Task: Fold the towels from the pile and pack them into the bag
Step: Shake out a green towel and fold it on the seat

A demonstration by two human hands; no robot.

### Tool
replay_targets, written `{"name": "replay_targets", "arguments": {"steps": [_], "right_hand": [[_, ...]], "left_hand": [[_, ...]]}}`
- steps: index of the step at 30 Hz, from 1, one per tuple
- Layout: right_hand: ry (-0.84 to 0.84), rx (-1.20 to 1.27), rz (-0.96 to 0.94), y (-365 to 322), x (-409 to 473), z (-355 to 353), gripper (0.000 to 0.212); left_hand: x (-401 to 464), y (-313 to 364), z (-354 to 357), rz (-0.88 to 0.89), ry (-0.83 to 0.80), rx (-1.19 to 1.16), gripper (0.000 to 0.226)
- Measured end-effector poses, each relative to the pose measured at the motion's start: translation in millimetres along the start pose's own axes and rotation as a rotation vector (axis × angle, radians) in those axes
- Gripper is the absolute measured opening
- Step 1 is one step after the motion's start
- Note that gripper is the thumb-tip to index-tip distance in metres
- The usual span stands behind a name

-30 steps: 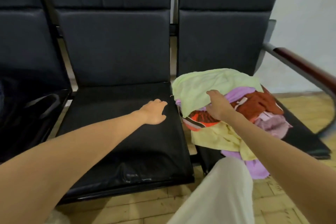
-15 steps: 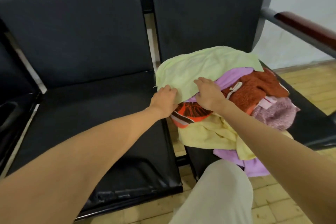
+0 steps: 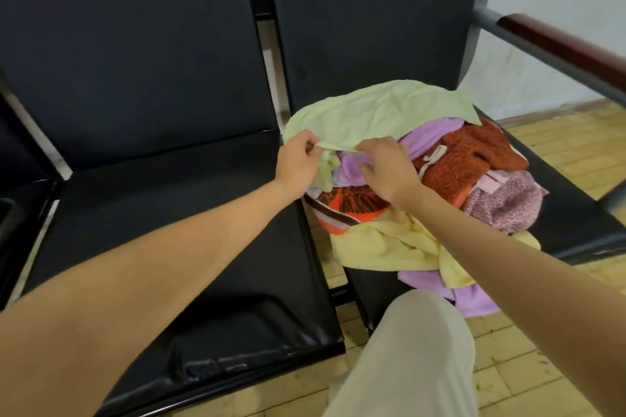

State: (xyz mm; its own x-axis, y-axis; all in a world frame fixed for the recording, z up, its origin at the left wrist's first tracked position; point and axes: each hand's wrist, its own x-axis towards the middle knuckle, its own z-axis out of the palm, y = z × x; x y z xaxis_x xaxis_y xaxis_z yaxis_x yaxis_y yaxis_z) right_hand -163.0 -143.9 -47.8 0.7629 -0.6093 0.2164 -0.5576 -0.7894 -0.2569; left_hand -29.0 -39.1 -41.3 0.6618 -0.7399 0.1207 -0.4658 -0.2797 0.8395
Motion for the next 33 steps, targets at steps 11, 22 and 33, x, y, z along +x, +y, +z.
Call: {"name": "replay_targets", "arguments": {"steps": [11, 22, 33], "right_hand": [[0.080, -0.135, -0.090, -84.7, -7.1, -49.8, 0.018], [-0.188, 0.038, -0.128, -154.1, -86.2, -6.4, 0.021], [-0.287, -0.027, -0.107, -197.6, -110.4, 46.6, 0.021]], "left_hand": [[-49.1, 6.3, -143.4, -0.236, 0.047, -0.319, 0.018], [-171.4, -66.4, -235.4, -0.363, 0.222, -0.359, 0.019], [-217.9, -164.1, -285.2, -0.731, 0.280, 0.196, 0.025]]}}
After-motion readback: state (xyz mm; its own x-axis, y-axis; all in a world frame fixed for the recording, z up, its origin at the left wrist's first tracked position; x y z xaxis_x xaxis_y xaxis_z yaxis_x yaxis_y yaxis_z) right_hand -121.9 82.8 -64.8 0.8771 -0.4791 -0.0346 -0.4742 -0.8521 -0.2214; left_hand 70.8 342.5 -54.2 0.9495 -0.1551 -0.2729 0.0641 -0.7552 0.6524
